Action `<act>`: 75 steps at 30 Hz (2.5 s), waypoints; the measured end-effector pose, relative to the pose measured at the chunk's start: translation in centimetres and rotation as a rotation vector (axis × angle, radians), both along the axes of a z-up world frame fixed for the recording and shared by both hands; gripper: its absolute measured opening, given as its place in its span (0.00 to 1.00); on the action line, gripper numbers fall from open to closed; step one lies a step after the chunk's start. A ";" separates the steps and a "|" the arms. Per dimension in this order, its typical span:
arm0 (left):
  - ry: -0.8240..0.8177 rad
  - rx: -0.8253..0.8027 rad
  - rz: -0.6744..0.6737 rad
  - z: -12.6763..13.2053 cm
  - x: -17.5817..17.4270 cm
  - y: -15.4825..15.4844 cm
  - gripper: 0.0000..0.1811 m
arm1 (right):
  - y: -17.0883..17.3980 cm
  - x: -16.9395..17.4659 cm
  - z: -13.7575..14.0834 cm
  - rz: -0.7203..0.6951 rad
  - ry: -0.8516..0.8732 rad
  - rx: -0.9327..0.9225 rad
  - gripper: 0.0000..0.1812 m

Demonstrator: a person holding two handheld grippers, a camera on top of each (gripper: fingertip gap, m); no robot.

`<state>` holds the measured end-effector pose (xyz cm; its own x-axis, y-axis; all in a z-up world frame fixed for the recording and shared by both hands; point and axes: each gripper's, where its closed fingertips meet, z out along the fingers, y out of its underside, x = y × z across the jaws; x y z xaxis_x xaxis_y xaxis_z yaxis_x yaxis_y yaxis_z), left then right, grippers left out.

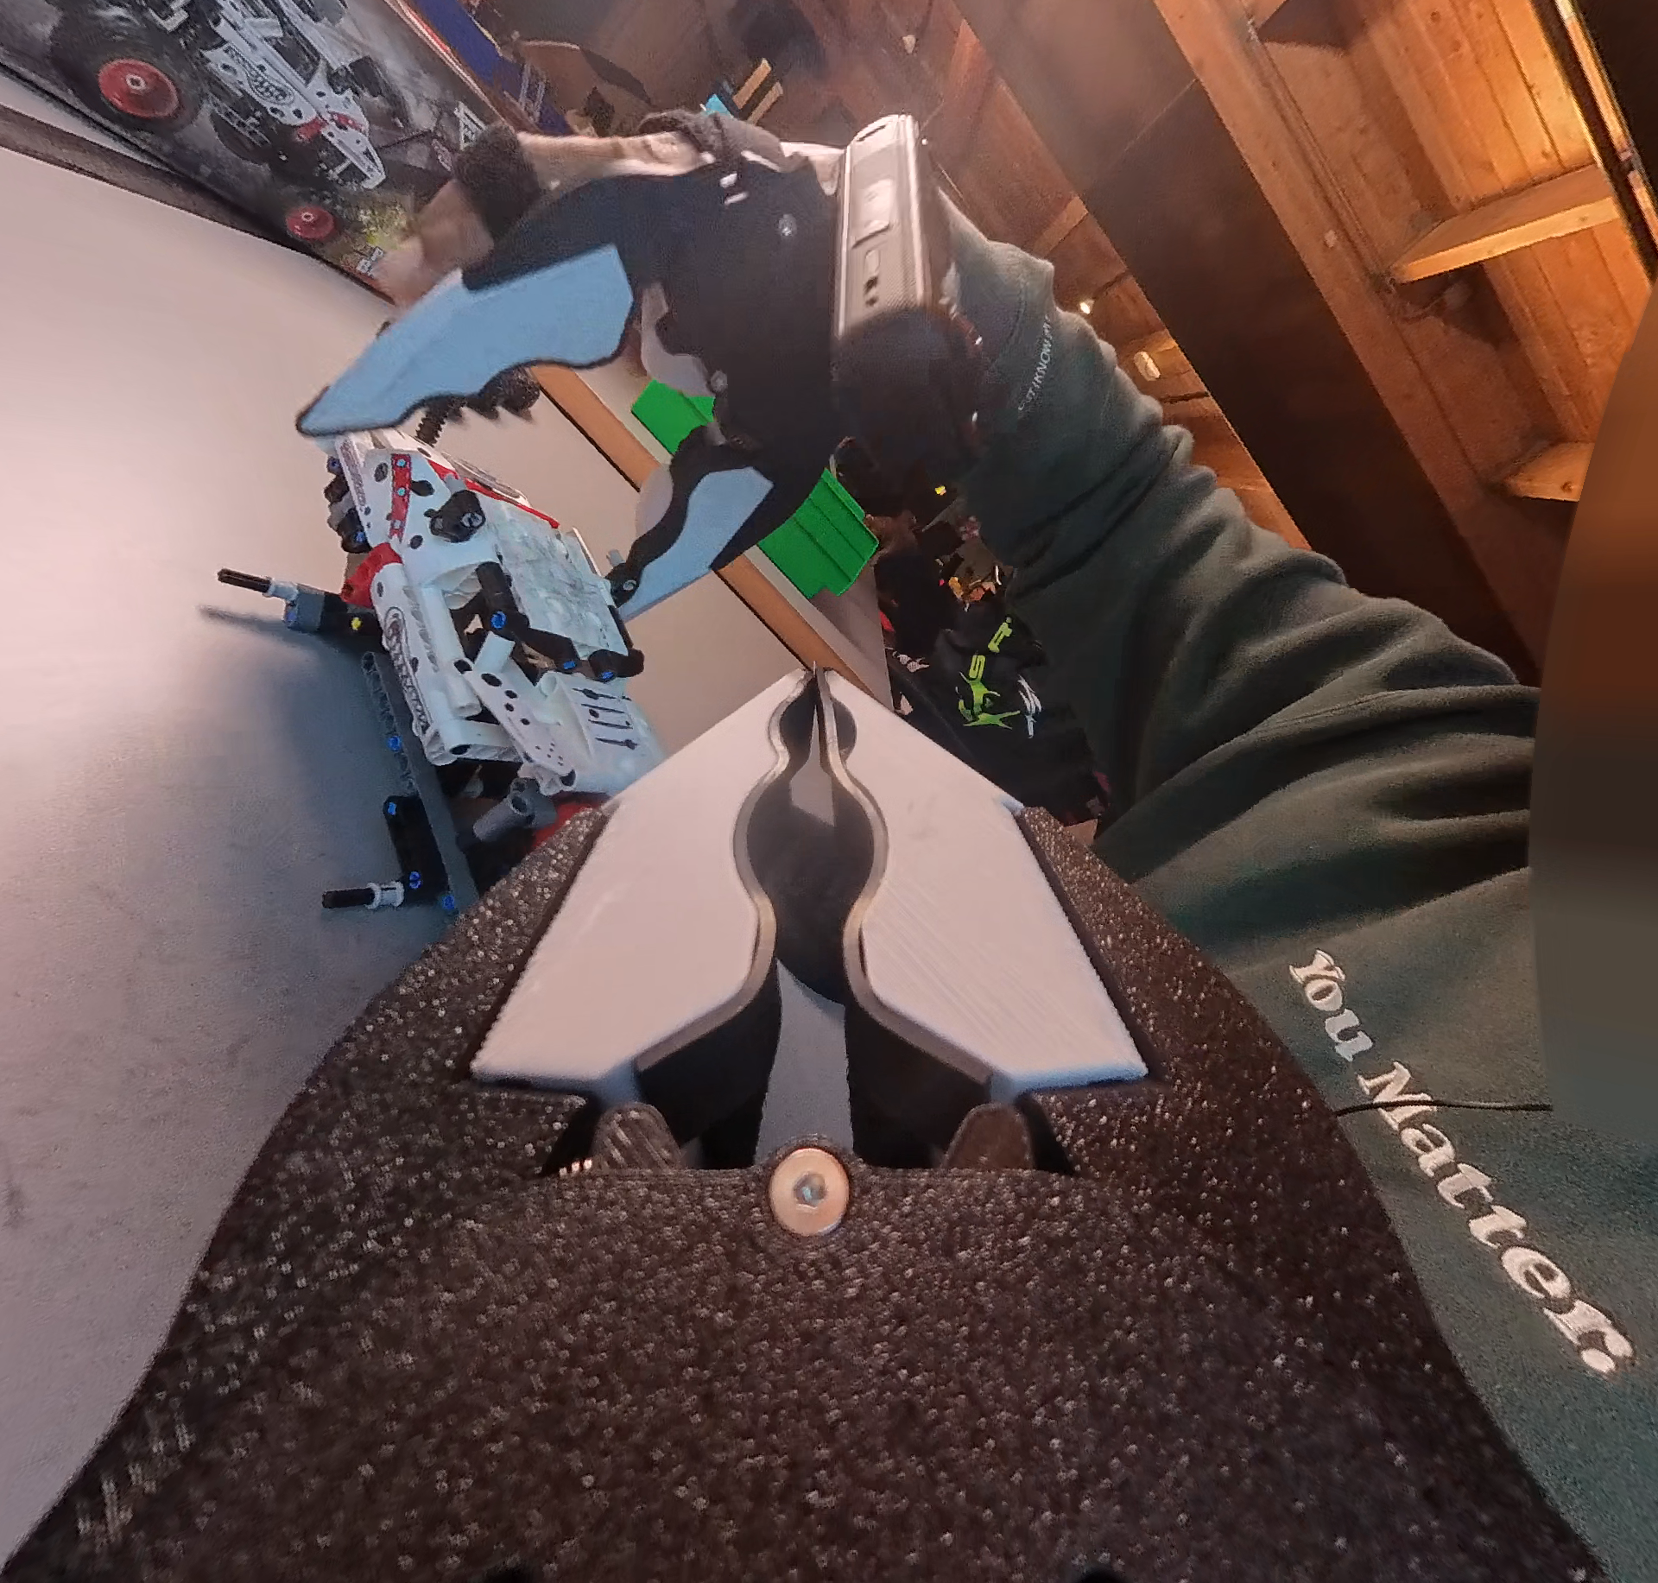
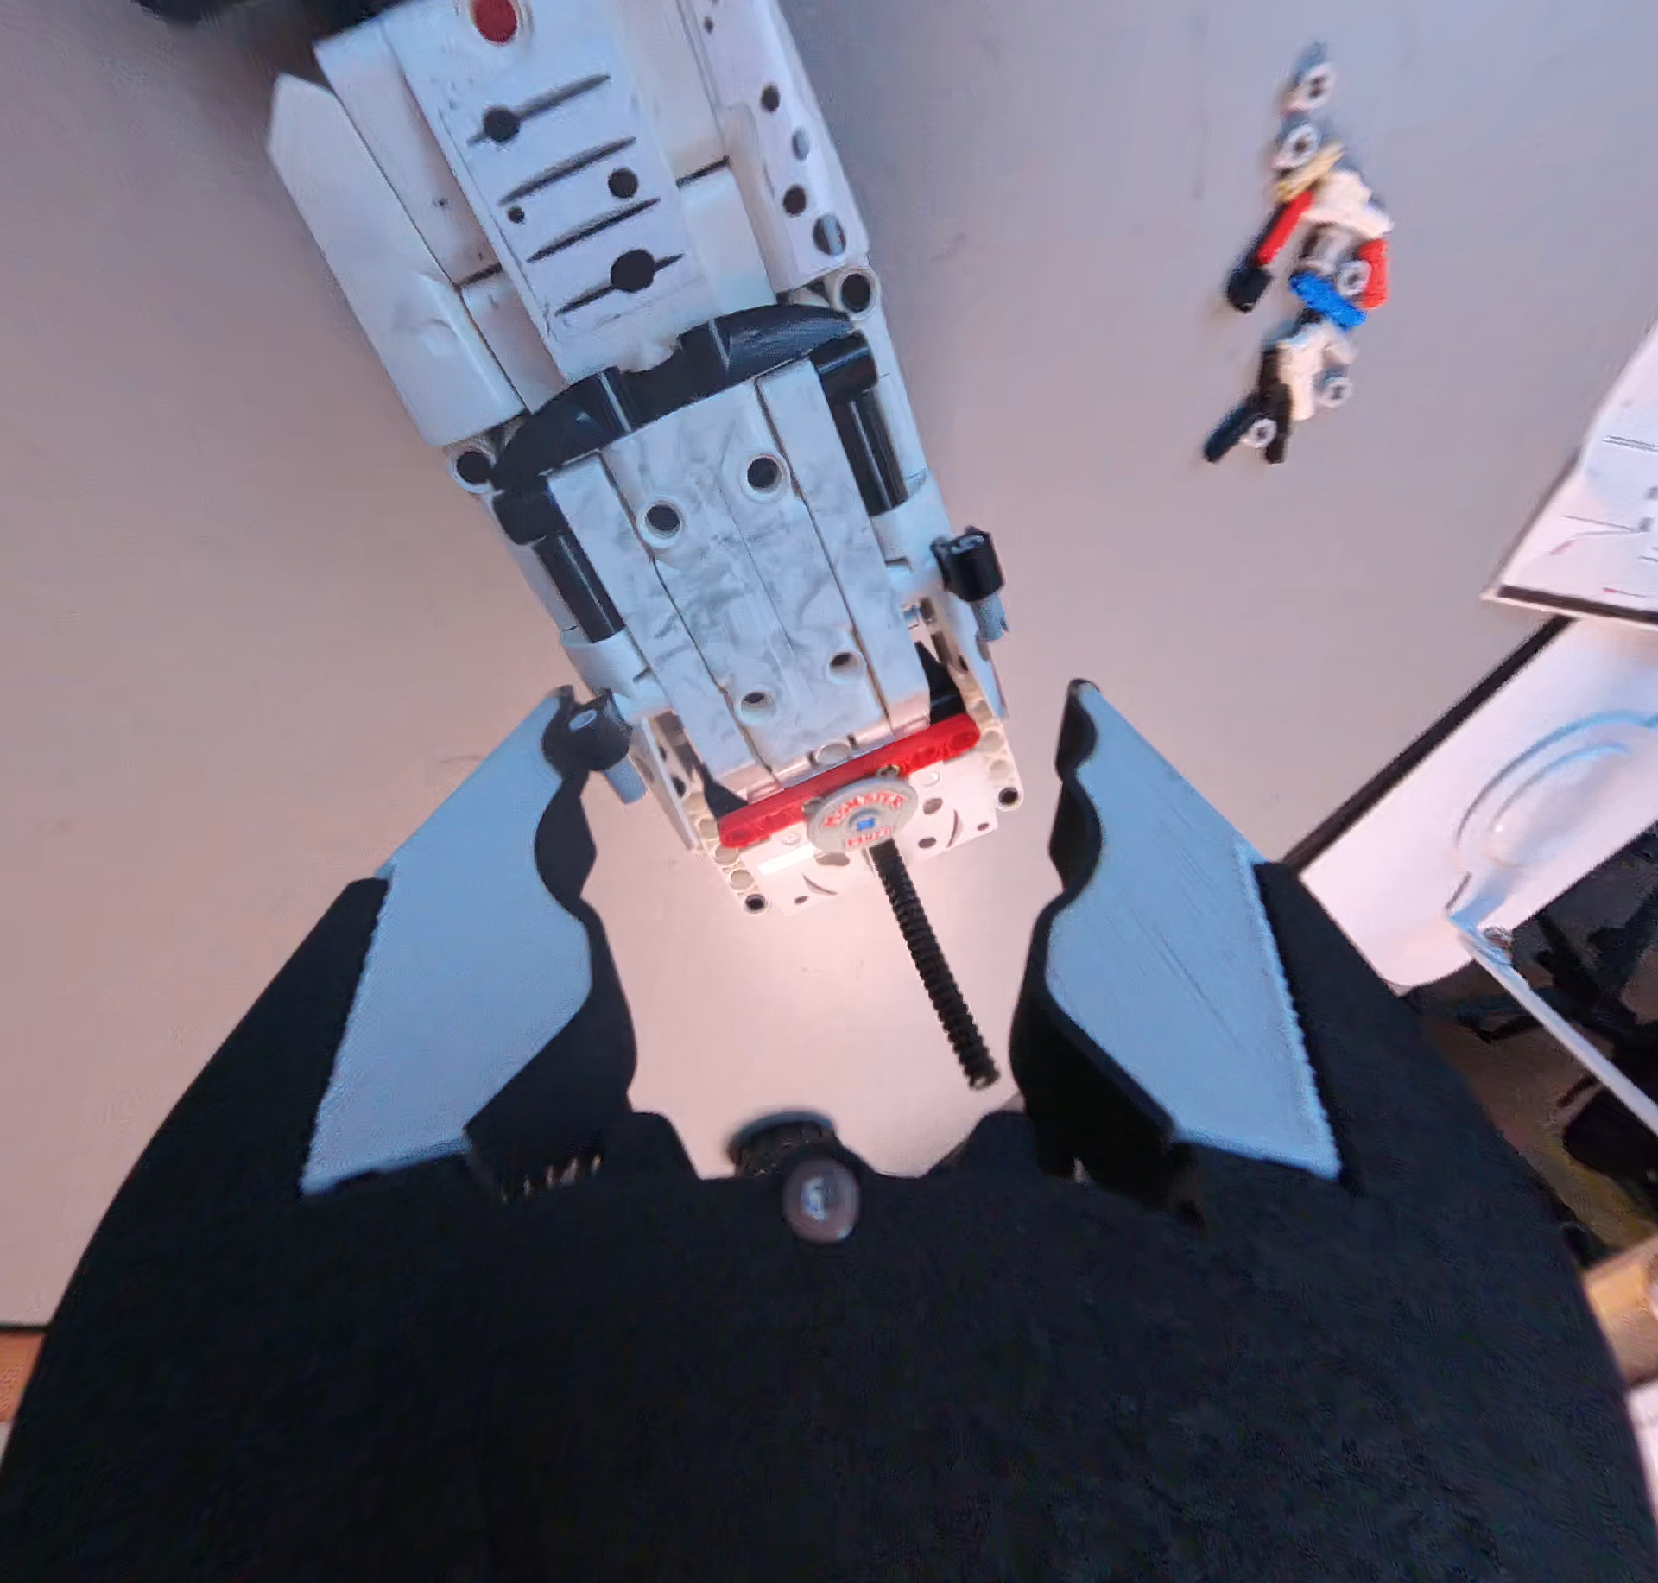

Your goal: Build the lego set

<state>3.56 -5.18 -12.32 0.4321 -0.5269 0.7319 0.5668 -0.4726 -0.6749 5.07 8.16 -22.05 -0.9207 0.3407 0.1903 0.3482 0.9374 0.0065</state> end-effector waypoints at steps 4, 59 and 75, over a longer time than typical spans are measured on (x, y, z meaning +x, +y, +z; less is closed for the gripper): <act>0.020 -0.010 0.055 -0.3 -1.5 0.1 0.00 | -0.4 0.9 -0.3 -0.172 -0.085 -0.050 0.48; -0.173 -0.061 -0.001 -0.3 1.9 0.7 0.00 | -12.6 1.7 8.0 -1.249 0.802 -1.757 0.02; 0.449 0.138 -0.039 -1.0 0.6 0.3 0.30 | -11.7 1.0 8.9 -1.339 0.567 -1.883 0.00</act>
<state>4.14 -4.93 -13.35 0.6681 -0.6281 0.3990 0.1881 -0.3763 -0.9072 6.10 -3.57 -13.17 -0.1291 0.5042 -0.8539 0.1899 -0.8326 -0.5204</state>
